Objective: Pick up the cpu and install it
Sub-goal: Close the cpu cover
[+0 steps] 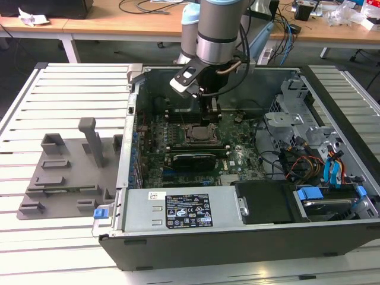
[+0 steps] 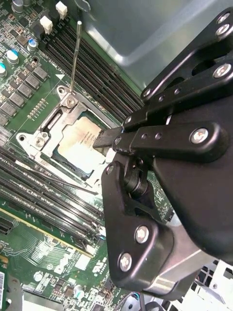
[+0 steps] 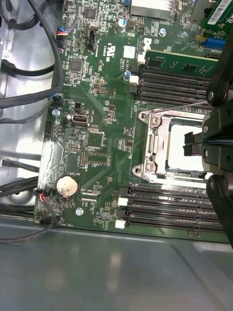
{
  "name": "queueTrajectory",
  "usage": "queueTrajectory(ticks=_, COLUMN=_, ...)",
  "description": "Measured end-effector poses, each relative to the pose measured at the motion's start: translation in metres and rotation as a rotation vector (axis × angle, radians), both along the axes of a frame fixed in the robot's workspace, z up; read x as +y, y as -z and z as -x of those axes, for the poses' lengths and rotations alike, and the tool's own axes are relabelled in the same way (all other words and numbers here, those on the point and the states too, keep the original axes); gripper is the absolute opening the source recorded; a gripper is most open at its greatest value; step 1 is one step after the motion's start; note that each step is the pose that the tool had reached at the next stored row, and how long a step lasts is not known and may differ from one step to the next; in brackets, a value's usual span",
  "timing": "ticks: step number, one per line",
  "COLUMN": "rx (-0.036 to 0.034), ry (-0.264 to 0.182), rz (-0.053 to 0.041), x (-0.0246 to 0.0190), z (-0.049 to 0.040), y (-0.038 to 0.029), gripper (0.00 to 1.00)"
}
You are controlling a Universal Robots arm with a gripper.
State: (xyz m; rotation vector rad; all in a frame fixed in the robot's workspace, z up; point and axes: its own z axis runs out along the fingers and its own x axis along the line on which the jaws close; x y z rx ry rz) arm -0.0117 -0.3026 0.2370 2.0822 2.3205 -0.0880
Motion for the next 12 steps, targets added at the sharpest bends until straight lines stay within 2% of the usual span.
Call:
queueTrajectory(ticks=7, rx=0.0, ry=0.0, rz=0.0, x=0.0, z=-0.0003, y=-0.0078, gripper=0.11)
queueTrajectory(ticks=10, rx=0.0, ry=0.0, rz=0.0, x=0.0, z=-0.0003, y=-0.0141, gripper=0.11)
queueTrajectory(ticks=12, rx=-0.0002, ry=0.0, rz=-0.0003, x=0.0, z=-0.0003, y=-0.0144, gripper=0.11)
